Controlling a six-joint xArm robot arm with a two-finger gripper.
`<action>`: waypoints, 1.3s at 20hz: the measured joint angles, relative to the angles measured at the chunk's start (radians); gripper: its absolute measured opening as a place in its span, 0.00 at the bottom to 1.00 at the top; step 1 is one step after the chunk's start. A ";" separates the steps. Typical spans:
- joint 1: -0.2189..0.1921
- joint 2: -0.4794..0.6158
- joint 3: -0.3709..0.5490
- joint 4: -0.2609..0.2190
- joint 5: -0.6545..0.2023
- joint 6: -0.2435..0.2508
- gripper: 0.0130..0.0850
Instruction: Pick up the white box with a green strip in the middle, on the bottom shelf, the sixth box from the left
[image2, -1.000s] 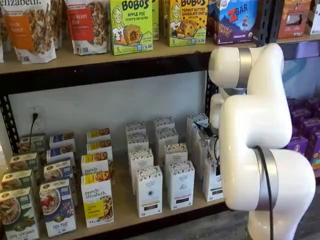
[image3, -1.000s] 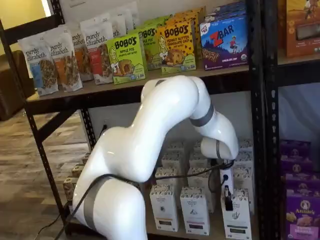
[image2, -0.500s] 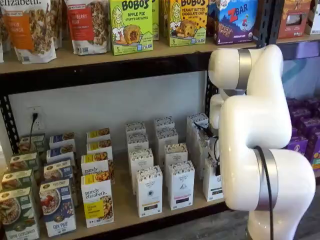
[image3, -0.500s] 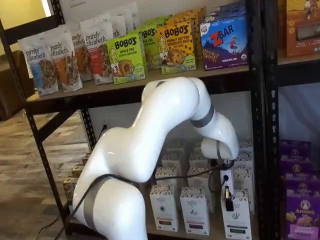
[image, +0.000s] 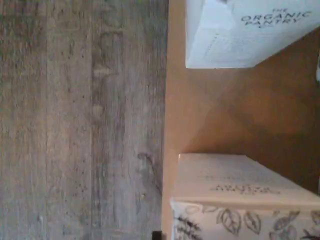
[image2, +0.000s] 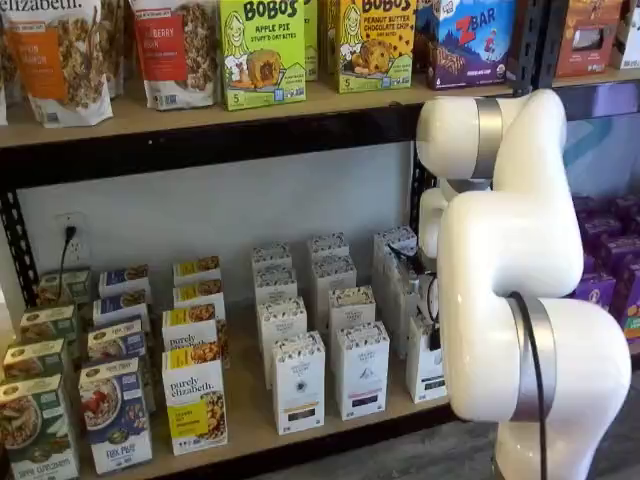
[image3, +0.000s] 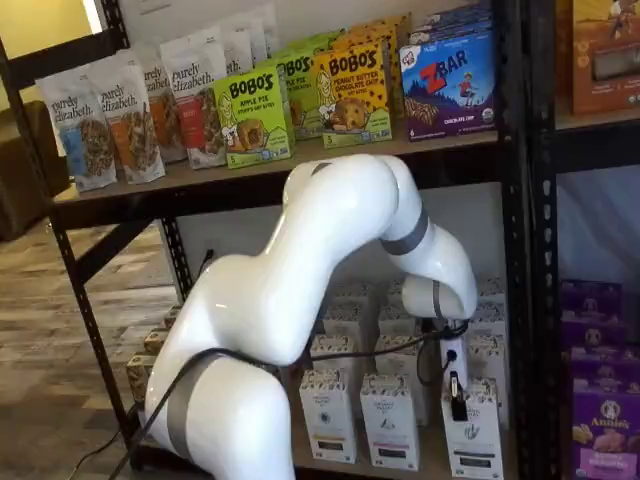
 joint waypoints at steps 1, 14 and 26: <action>0.000 0.000 0.000 0.000 0.000 0.000 0.61; 0.007 -0.107 0.167 -0.034 -0.078 0.039 0.44; 0.045 -0.483 0.656 0.028 -0.190 0.024 0.44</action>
